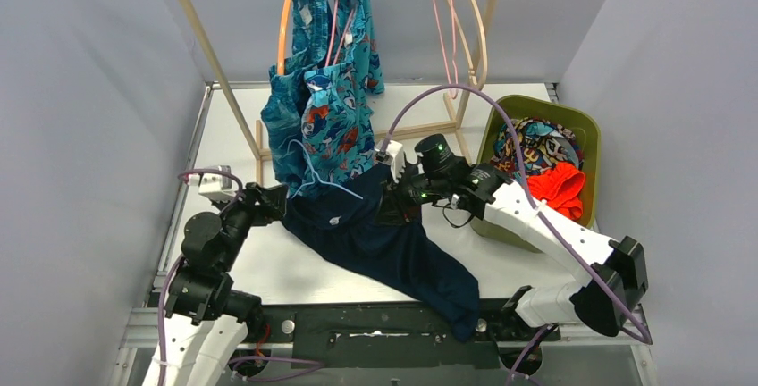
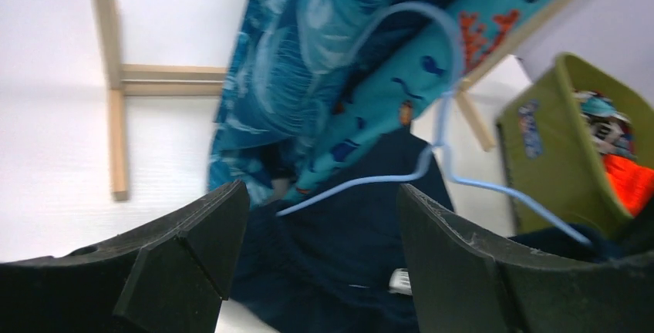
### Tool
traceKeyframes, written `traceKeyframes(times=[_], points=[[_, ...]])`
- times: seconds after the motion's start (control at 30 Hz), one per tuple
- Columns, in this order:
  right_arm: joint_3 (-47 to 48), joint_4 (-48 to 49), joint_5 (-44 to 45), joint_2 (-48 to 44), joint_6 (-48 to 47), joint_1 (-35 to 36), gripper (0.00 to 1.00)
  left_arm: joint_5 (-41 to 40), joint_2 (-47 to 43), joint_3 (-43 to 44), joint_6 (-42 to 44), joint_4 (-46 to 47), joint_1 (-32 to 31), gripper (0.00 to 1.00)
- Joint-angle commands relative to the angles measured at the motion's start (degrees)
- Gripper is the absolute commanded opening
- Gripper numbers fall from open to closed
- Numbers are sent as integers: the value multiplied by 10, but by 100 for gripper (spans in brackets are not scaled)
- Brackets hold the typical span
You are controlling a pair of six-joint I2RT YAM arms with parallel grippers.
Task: Remove the shorts from the hanger
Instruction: Pick up the hanger from the clothes rod.
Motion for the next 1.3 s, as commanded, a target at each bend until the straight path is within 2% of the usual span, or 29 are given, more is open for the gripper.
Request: traceKeyframes(times=[0.0, 0.2, 0.3, 0.43, 0.5, 0.57, 0.67, 0.8, 1.03, 1.27], points=[[-7, 109, -60, -3, 44, 7, 0, 108, 16, 35, -46, 45, 4, 70], [-5, 93, -57, 0, 29, 19, 0, 129, 122, 77, -124, 59, 4, 65], [-13, 88, -43, -4, 21, 26, 0, 163, 165, 90, -161, 82, 3, 64], [-21, 83, -34, -11, 22, 28, 0, 190, 183, 82, -186, 121, 3, 62], [-30, 89, -31, -17, 27, 28, 0, 188, 178, 72, -191, 131, 3, 57], [-37, 95, -27, -22, 33, 29, 0, 186, 173, 69, -192, 129, 4, 51], [-40, 97, -26, -24, 38, 31, 0, 190, 166, 69, -188, 122, 3, 48], [-40, 100, -25, -21, 40, 36, 0, 223, 181, 52, -144, 113, 3, 43], [-29, 97, -15, -13, 43, 47, 0, 214, 215, 55, -118, 90, 4, 40], [-25, 88, 1, -11, 42, 51, 0, 206, 215, 55, -114, 106, 4, 20]])
